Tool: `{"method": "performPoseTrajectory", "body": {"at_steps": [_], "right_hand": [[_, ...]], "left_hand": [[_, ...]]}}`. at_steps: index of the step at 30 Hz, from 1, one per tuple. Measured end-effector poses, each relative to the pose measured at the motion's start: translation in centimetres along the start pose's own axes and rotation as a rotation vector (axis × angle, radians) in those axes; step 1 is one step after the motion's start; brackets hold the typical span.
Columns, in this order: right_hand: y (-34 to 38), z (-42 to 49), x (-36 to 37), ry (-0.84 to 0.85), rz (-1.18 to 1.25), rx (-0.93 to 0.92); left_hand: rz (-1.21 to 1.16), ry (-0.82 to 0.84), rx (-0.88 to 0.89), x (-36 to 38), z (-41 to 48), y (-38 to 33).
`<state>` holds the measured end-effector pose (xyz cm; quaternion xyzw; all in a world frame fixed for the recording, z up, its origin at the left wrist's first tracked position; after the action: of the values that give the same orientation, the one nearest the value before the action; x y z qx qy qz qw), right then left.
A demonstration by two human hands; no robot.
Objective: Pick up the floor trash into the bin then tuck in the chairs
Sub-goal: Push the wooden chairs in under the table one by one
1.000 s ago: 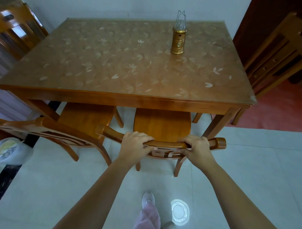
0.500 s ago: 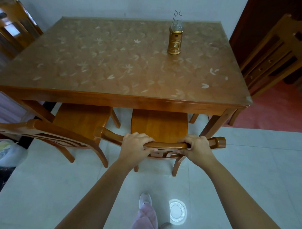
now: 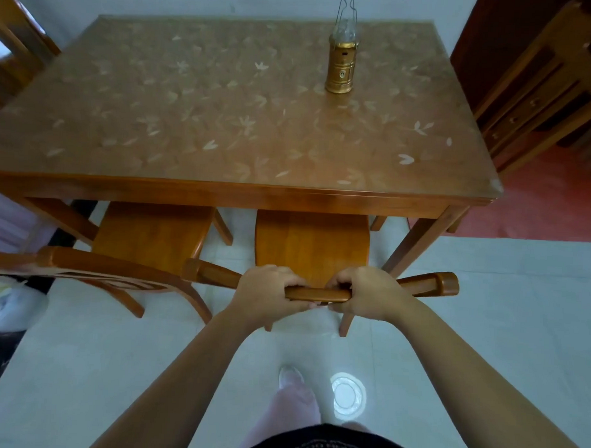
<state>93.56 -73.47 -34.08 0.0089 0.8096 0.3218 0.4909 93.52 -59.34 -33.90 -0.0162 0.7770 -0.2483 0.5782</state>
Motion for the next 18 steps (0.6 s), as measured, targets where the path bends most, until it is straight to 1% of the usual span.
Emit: {"method": "performPoseTrajectory", "body": {"at_steps": [3, 6, 8, 14, 18], "right_hand": [[0.0, -0.3, -0.1, -0.02, -0.003, 0.002], [0.3, -0.8, -0.2, -0.059, -0.026, -0.019], [0.5, -1.5, -0.1, -0.116, -0.057, -0.035], [1.4, -3.8, 0.2, -0.392, -0.126, -0.061], [2.3, -5.9, 0.2, -0.552, -0.13, -0.069]], "left_hand": [[0.022, 0.019, -0.013, 0.1, 0.1, 0.0], [0.034, -0.012, -0.023, -0.2, -0.5, -0.5], [0.048, -0.085, -0.032, -0.4, -1.3, -1.1], [-0.032, -0.398, -0.143, -0.7, -5.0, -3.4], [0.011, -0.441, -0.182, 0.0, -7.3, -4.7]]}}
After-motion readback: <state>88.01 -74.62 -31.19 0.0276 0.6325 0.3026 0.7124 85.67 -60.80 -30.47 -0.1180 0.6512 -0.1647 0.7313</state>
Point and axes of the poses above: each hand's wrist, its own z-axis towards the middle knuckle, its own x-axis out of the palm, y = z × x, the point moved 7 cm from there along z, towards the middle knuckle, and after that the axes turned 7 degrees about -x, right-handed, at the moved point
